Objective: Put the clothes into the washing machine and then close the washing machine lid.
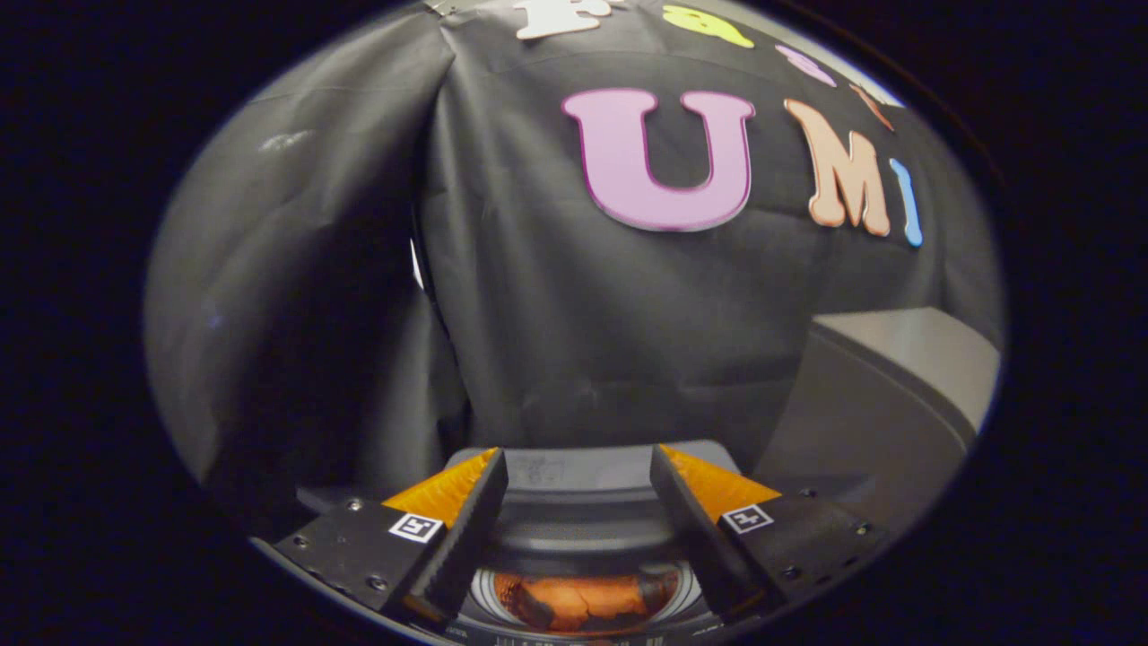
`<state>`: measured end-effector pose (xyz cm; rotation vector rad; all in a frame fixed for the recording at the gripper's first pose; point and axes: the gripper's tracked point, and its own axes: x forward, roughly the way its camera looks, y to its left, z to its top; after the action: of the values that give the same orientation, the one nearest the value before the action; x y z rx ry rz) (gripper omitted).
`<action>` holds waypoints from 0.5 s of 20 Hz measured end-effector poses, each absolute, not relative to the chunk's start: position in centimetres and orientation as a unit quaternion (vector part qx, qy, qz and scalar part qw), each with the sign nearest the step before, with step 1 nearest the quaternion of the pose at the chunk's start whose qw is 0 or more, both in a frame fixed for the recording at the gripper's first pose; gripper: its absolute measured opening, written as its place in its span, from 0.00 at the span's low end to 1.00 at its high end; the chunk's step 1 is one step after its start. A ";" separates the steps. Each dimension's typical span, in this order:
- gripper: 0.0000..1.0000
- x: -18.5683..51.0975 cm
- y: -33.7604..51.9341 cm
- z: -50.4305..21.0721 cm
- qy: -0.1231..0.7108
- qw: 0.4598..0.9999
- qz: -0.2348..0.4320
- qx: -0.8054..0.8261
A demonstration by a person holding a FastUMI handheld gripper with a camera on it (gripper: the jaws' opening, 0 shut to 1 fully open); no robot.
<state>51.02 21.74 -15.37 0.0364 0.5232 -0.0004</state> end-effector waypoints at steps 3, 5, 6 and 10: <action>0.98 51.0 21.8 -14.9 0.277 0.960 -0.003 0.027; 0.97 50.8 21.7 -15.0 0.295 0.955 0.000 0.026; 0.98 50.8 21.7 -14.9 0.301 0.953 0.000 0.028; 0.98 50.4 21.5 -16.5 0.301 0.953 0.002 0.028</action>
<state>50.43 21.49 -16.48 0.0575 0.6123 0.0047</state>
